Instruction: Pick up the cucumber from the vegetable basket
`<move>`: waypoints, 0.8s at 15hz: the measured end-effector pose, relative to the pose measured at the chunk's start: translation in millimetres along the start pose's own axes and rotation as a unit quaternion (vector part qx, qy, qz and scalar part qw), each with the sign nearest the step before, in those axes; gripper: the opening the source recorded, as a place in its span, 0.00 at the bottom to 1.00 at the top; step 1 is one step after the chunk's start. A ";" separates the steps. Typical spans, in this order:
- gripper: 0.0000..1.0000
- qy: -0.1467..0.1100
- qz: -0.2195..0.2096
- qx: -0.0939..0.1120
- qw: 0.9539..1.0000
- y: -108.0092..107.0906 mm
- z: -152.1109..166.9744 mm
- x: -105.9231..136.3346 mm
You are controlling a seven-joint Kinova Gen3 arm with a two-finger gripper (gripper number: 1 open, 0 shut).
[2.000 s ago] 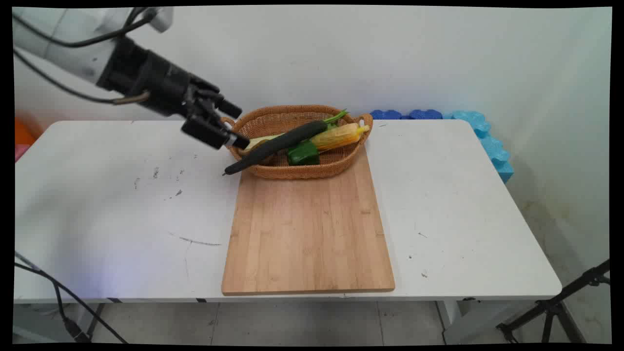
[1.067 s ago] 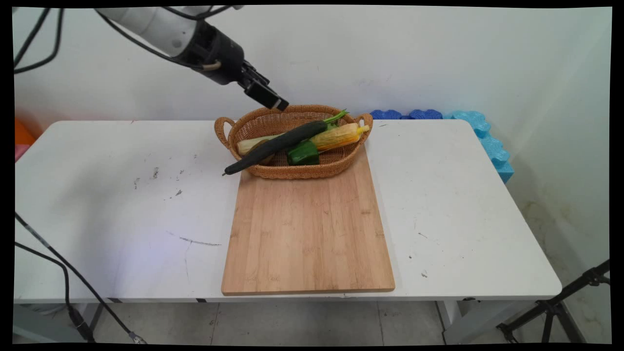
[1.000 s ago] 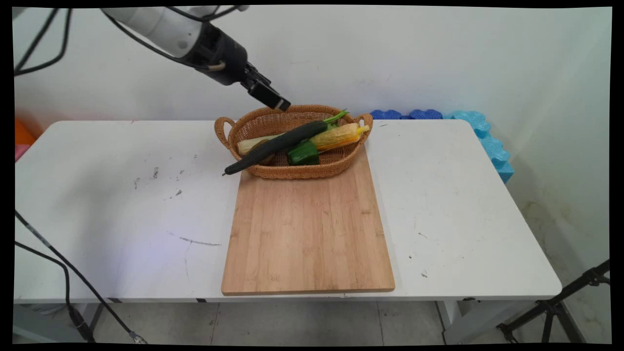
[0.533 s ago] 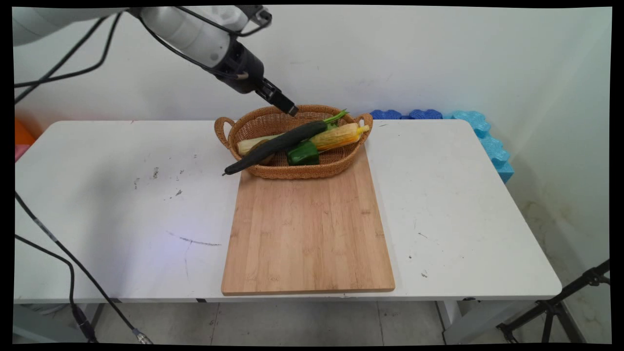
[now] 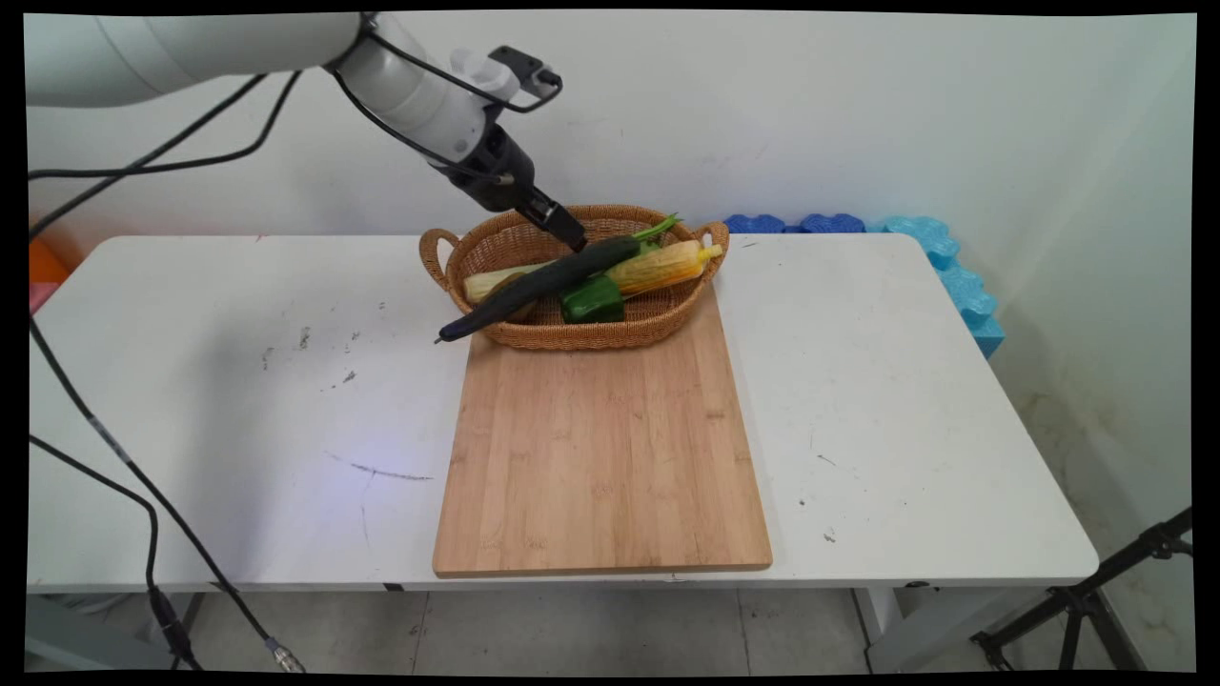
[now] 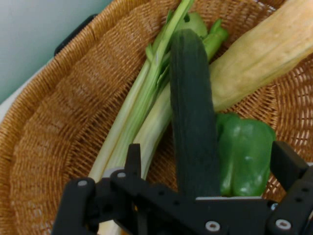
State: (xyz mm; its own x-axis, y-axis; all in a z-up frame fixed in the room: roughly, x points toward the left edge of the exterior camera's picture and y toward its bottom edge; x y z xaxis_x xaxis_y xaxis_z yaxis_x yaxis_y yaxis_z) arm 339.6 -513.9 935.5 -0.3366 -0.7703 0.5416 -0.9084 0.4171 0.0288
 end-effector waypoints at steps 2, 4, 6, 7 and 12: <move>1.00 -0.005 -0.005 0.001 1.000 0.1 9.4 1.6; 1.00 -0.010 -0.010 0.000 1.000 0.6 20.2 3.6; 1.00 -0.016 -0.014 0.000 1.000 1.0 29.2 5.4; 1.00 -0.019 -0.015 0.000 1.000 1.0 33.2 5.8; 1.00 -0.028 -0.020 -0.002 0.999 1.8 45.6 6.1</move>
State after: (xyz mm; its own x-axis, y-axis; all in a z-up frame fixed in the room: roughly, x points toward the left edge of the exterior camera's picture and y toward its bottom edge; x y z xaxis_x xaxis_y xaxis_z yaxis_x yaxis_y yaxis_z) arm 324.6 -539.8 900.6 -0.3134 -0.8118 0.4928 -0.9206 0.3870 0.0521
